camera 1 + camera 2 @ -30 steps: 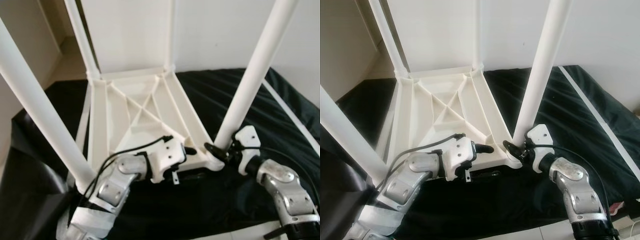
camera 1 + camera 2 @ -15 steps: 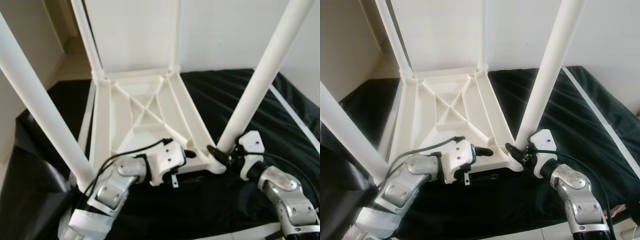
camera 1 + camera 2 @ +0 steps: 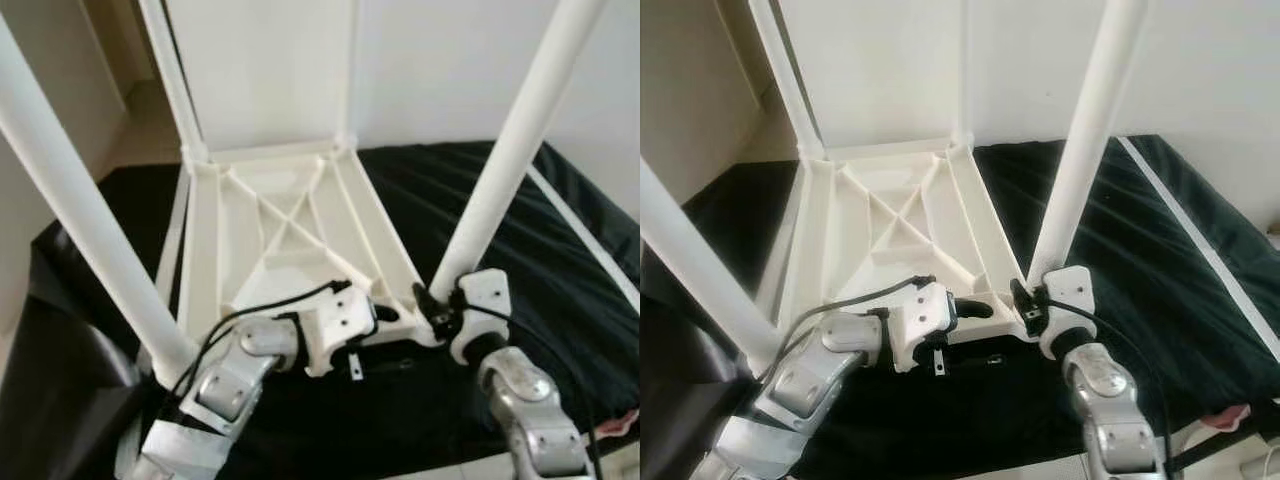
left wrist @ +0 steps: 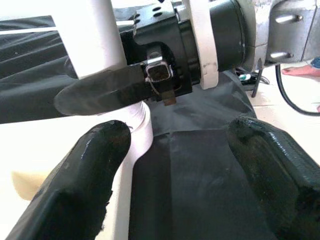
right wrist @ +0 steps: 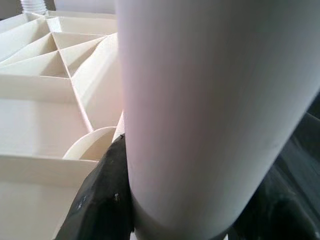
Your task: Building children table
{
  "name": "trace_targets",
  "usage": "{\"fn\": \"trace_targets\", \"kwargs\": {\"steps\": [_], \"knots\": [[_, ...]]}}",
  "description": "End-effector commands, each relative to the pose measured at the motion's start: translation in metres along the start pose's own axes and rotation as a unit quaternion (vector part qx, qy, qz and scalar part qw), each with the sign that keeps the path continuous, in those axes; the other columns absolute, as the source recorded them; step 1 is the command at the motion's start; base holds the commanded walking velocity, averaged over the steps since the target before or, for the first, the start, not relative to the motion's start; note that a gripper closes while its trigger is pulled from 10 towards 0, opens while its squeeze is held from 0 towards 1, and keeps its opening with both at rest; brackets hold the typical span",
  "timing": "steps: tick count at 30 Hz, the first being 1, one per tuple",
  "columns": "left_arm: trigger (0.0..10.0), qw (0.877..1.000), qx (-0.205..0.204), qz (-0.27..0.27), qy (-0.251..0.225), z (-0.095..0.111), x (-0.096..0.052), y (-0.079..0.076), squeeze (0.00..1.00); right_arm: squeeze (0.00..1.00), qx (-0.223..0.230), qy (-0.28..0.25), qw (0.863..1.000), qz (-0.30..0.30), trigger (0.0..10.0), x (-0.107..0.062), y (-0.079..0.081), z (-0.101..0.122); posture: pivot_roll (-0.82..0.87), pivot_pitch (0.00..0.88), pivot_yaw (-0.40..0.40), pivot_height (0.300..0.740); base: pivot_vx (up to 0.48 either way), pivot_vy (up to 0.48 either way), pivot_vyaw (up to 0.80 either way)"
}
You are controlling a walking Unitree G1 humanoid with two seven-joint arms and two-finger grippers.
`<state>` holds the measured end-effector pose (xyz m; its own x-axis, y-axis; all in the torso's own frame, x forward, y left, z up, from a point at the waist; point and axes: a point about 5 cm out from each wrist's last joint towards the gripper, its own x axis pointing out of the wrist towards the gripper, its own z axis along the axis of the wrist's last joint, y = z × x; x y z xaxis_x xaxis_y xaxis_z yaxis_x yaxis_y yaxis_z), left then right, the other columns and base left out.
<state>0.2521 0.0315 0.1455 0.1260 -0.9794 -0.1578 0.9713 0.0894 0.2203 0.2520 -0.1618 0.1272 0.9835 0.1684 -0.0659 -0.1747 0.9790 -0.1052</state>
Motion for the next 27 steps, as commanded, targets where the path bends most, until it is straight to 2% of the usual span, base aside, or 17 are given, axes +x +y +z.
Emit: {"fn": "trace_targets", "kwargs": {"steps": [1,2,3,5,14,27], "knots": [[10.0,1.000,-0.002,-0.003,0.003,0.000,0.001,0.000,0.00,0.00,0.003,0.065,0.998,-0.005,10.0,-0.002,0.005,-0.024,-0.11,0.000,0.013,0.740,0.000,0.000,0.00],[10.0,1.000,-0.002,-0.003,0.003,0.000,0.001,0.000,0.00,0.00,0.003,0.065,0.998,-0.005,10.0,-0.002,0.005,-0.024,-0.11,0.000,0.013,0.740,0.000,0.000,0.00],[10.0,1.000,0.000,-0.007,0.003,0.001,0.001,0.000,0.00,0.00,0.025,0.073,0.996,-0.052,10.0,0.002,0.007,-0.026,-0.10,0.000,0.007,0.740,0.000,0.000,0.00],[10.0,1.000,-0.001,-0.008,0.003,0.001,0.002,0.001,0.00,0.00,0.035,0.076,0.993,-0.080,10.0,0.004,0.008,-0.027,-0.10,0.000,0.006,0.740,0.000,0.000,0.00],[10.0,1.000,-0.003,-0.002,-0.004,0.003,0.003,0.003,0.00,0.00,0.063,0.072,0.991,-0.091,10.0,0.007,0.023,-0.023,-0.10,0.000,-0.004,0.740,0.000,0.000,0.00],[10.0,1.000,0.000,0.008,-0.005,0.004,0.005,0.010,0.00,0.00,0.051,0.054,0.994,-0.083,10.0,0.010,0.025,-0.017,-0.09,0.000,-0.011,0.740,0.000,0.000,0.00]]}}
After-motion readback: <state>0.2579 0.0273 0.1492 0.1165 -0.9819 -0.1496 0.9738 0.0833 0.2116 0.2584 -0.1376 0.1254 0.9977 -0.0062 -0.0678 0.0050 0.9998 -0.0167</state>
